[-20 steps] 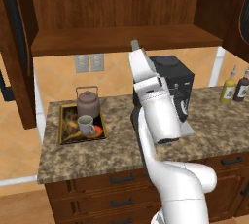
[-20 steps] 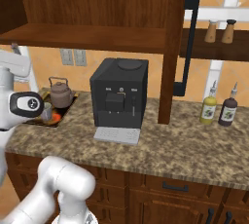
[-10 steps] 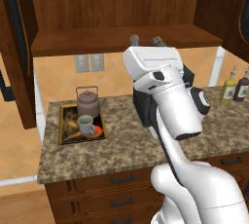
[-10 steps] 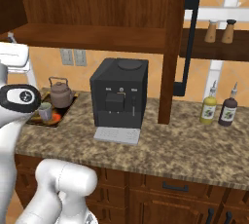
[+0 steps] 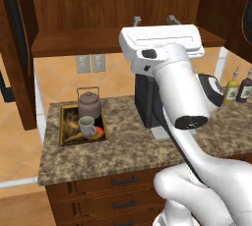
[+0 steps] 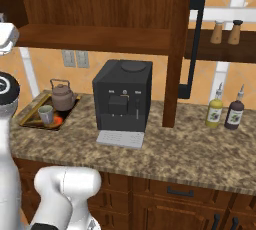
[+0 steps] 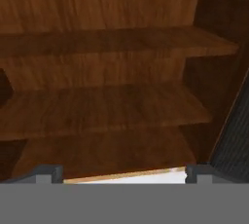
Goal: Pick the kettle from the counter and place it on the tray. Then pick the mug from the cabinet and place it on the tray. Then close the cabinet doors.
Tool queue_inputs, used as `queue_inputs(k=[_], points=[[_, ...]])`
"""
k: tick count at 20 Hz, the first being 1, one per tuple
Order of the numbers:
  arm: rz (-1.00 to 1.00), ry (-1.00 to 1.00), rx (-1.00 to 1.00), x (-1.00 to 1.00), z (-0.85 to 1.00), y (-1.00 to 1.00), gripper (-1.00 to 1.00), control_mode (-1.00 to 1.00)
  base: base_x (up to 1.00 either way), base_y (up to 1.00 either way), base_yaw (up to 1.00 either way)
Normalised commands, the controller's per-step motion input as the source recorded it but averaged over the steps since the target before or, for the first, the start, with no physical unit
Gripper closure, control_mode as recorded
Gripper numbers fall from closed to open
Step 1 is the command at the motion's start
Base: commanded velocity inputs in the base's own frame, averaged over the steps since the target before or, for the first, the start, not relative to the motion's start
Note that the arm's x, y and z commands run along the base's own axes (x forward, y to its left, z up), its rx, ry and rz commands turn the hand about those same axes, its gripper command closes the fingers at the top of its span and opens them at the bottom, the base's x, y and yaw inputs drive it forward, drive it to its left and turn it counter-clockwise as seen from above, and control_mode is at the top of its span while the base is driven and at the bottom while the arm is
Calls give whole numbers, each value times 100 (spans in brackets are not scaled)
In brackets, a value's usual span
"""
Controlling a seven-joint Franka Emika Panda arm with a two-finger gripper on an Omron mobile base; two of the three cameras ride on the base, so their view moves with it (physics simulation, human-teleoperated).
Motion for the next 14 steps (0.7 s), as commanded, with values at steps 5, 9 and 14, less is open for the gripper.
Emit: queue_inputs(k=[5, 9, 14], points=[[-17, 52, 8, -18, 15, -25, -100, -100, 0, 0, 0], [-11, 63, 35, -35, -1, -28, -100, -100, 0, 0, 0], [-8, 17, 46, -44, -79, -33, -100, -100, 0, 0, 0]])
